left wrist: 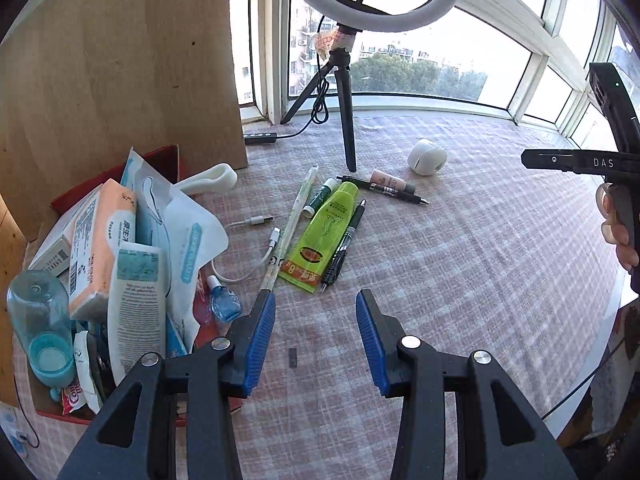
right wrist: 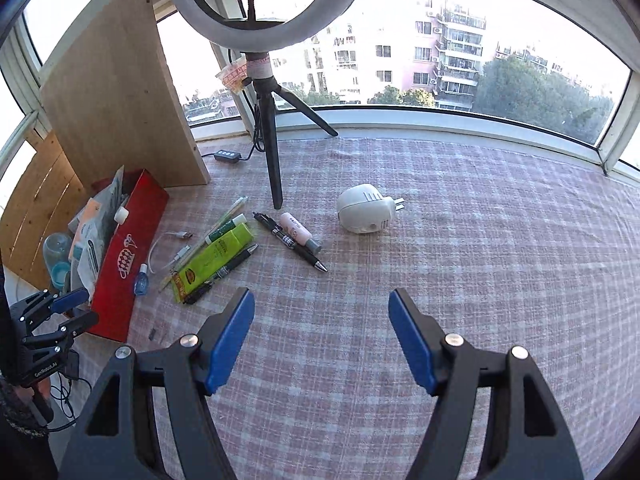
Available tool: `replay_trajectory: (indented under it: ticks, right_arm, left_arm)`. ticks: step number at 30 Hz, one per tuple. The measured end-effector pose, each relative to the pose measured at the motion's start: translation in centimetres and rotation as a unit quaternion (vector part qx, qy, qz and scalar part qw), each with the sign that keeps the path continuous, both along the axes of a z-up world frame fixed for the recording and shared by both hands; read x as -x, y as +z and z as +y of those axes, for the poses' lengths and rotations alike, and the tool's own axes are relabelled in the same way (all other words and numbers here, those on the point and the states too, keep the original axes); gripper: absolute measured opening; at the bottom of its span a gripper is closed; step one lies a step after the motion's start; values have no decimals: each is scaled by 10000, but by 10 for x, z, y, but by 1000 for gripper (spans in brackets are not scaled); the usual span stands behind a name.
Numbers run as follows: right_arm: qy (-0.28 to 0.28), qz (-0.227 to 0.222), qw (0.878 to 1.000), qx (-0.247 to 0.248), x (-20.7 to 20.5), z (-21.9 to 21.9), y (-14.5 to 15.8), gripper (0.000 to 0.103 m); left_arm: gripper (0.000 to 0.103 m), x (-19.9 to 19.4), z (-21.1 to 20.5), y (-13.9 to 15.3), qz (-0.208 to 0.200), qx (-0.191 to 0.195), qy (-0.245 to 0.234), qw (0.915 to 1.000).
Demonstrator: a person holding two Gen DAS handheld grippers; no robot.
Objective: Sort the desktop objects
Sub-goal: 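Withdraw both tools and move toward the black pens, then grasp a black pen with the left gripper while the right grasps another black pen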
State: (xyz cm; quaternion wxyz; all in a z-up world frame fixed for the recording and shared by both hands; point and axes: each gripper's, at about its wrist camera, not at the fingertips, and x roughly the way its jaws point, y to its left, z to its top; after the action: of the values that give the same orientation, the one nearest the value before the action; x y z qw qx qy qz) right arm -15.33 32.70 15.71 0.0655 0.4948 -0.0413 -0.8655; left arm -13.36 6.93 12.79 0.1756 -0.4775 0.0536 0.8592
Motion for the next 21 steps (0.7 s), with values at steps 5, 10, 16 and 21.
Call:
replay_trajectory:
  ticks: [5,10,16,21]
  right_arm:
    - [283,-76,9995,-109,14,12,-21,68]
    - [748,-357,9965,146,38,5,-46,43]
    - [1546,-389,9870,-205,68,-36,-75,39]
    - [1915,-500,9797,-314,93,-61,-100,39]
  left_arm:
    - [40,19,28,-16,-158,102,-119,9998]
    - [37,35,50,-39,-422,197,-300,9985]
    - [35,55,74,-63,-629,378,-507,9960]
    - [35,71,83,-80,-777,416,-565,9945]
